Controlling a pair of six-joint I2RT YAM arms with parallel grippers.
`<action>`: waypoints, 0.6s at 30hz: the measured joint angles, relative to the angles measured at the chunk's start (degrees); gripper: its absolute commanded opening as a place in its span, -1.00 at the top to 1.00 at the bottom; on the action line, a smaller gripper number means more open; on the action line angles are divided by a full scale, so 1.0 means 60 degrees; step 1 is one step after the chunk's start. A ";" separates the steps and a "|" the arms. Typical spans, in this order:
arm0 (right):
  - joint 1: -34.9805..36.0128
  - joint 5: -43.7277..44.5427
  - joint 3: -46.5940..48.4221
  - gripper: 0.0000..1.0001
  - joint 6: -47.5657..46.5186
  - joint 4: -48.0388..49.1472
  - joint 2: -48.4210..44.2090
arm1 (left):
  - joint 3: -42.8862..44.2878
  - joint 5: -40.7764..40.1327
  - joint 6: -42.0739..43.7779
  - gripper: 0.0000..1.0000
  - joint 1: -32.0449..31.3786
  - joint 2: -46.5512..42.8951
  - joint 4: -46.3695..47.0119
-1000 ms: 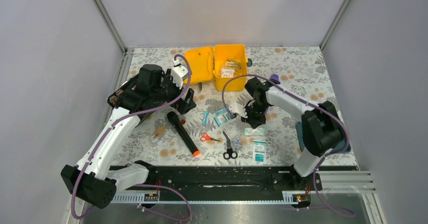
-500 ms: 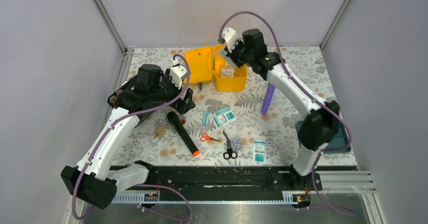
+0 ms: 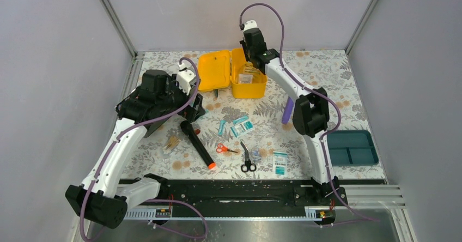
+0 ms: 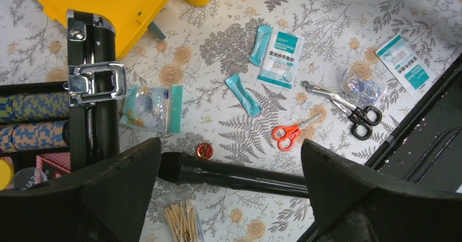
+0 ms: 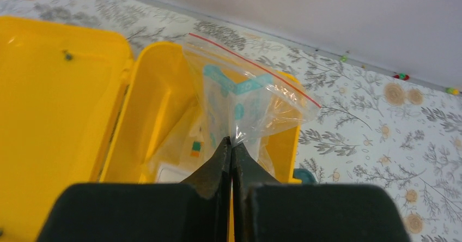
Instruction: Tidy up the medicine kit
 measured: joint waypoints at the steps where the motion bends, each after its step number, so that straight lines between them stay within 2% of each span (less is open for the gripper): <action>1: 0.0000 0.0255 0.0208 1.00 0.0087 -0.0026 0.0182 | 0.0000 0.0000 0.0000 -0.98 0.0033 0.0000 0.0000; 5: 0.0000 0.1064 0.0688 1.00 0.0463 -0.0208 0.0659 | 0.0000 0.0004 -0.0004 -0.98 0.0146 0.0000 -0.0018; 10: -0.0004 0.1337 0.0845 0.90 0.0969 -0.0546 0.0882 | 0.0000 0.0007 -0.0011 -0.98 0.0189 0.0000 -0.0044; 13: -0.0015 0.1494 0.0845 0.73 0.1191 -0.0714 0.0973 | 0.0000 0.0018 -0.0044 -0.98 0.0189 0.0011 -0.0044; 16: -0.0025 0.1570 0.0845 0.39 0.1366 -0.0816 0.1031 | 0.0000 0.0044 -0.0076 -0.98 0.0197 0.0011 -0.0044; 18: -0.0047 0.1606 0.0845 0.25 0.1446 -0.0816 0.1064 | 0.0000 0.0047 -0.0084 -0.98 0.0200 0.0011 -0.0044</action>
